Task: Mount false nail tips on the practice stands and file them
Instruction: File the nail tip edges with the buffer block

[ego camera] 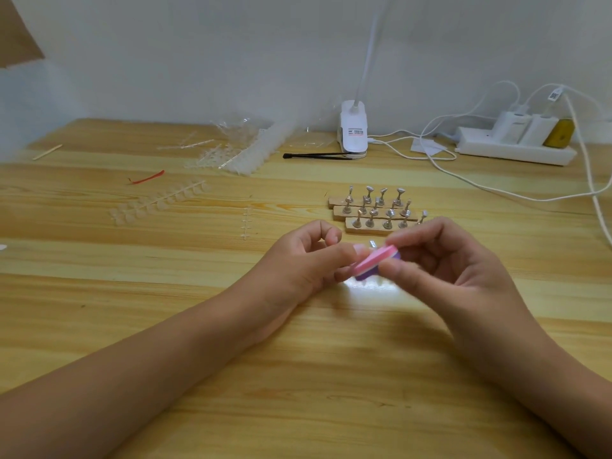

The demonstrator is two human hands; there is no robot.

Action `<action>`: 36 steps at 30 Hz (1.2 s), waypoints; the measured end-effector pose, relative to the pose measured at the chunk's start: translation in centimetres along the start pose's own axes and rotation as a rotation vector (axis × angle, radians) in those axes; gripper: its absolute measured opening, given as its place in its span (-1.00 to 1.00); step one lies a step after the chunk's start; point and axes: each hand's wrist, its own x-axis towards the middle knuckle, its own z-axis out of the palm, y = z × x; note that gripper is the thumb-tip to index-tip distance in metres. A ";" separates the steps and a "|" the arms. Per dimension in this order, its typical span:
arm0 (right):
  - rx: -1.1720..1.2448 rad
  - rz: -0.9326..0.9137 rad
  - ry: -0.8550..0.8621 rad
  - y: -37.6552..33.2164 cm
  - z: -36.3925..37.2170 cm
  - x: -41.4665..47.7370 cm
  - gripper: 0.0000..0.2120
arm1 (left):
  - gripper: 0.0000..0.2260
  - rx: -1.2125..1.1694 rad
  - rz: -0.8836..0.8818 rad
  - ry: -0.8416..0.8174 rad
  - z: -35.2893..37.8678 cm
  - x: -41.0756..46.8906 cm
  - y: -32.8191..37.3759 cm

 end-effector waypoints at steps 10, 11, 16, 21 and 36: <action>-0.004 0.049 -0.063 0.0 0.0 0.1 -0.66 | -0.71 0.029 -0.009 0.038 0.1 -0.1 0.0; -0.009 0.054 -0.075 0.0 0.0 0.1 -0.67 | -0.71 0.036 -0.007 0.038 0.1 0.0 -0.1; 0.004 -0.009 0.062 0.1 -0.2 0.1 -0.68 | -0.71 -0.012 -0.005 0.049 0.1 0.0 0.1; -0.019 -0.022 -0.027 0.3 0.1 -0.2 -0.69 | -0.69 0.066 -0.001 0.040 0.0 -0.1 0.0; 0.090 -0.061 0.145 0.0 -3.1 1.1 -0.64 | -0.88 0.229 0.339 0.236 -2.4 0.3 1.7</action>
